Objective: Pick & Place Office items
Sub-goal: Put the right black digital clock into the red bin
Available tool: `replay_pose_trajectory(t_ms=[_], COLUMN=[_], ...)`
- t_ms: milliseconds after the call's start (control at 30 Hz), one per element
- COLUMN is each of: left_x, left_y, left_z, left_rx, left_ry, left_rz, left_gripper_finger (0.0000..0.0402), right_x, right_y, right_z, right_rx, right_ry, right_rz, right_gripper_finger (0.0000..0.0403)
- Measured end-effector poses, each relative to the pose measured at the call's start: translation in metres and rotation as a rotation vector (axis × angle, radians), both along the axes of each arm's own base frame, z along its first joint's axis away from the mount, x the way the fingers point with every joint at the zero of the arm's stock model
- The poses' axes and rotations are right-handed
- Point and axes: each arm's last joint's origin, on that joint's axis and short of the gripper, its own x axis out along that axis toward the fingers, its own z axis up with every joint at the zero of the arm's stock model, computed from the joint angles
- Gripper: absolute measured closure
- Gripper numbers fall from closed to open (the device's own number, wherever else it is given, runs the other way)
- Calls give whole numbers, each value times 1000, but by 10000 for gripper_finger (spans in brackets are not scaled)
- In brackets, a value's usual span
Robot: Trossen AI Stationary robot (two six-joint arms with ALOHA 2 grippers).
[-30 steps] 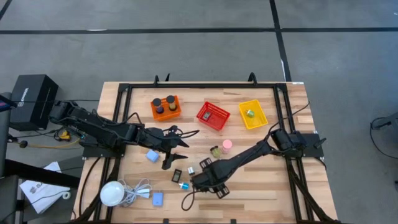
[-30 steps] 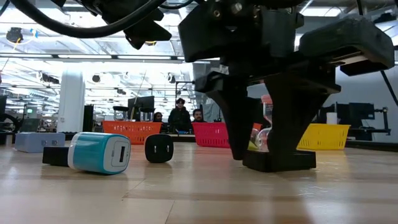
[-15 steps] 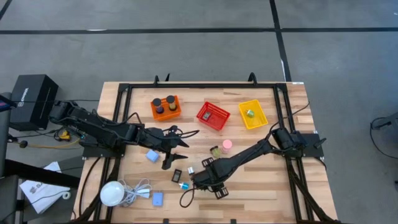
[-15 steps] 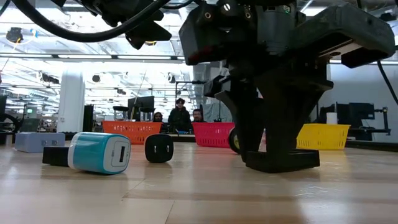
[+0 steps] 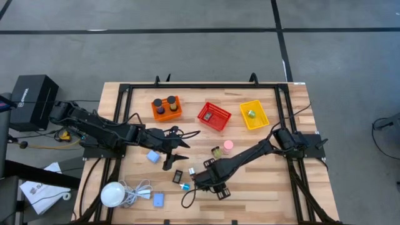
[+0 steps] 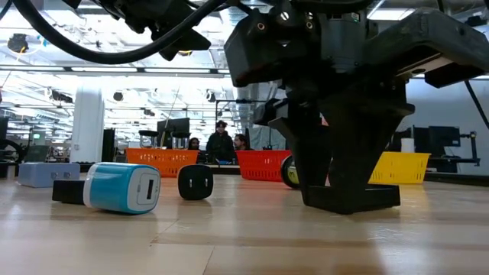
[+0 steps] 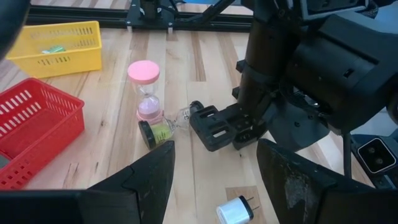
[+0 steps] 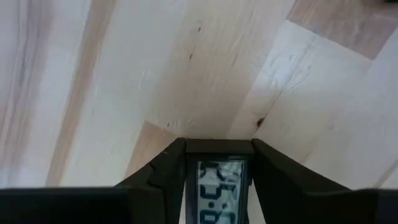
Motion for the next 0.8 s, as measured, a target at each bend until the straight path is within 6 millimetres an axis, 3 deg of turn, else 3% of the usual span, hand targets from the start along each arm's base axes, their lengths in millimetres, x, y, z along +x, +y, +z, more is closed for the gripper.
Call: replay_pose_trajectory(t_ms=[267,500,800], left_x=[0,0,0], left_y=[0,0,0], left_z=[0,0,0], left_rx=[0,0,1], left_ry=[0,0,1], left_rz=[0,0,0], left_gripper_finger=[179,179,179], right_x=[2,7,8], right_y=[-10,-36,-46], right_z=[17,35,37], right_rx=[-44,-61,-32], right_ry=[94,172,195], right_rz=[70,17,-18], right_gripper_finger=[219,274,239])
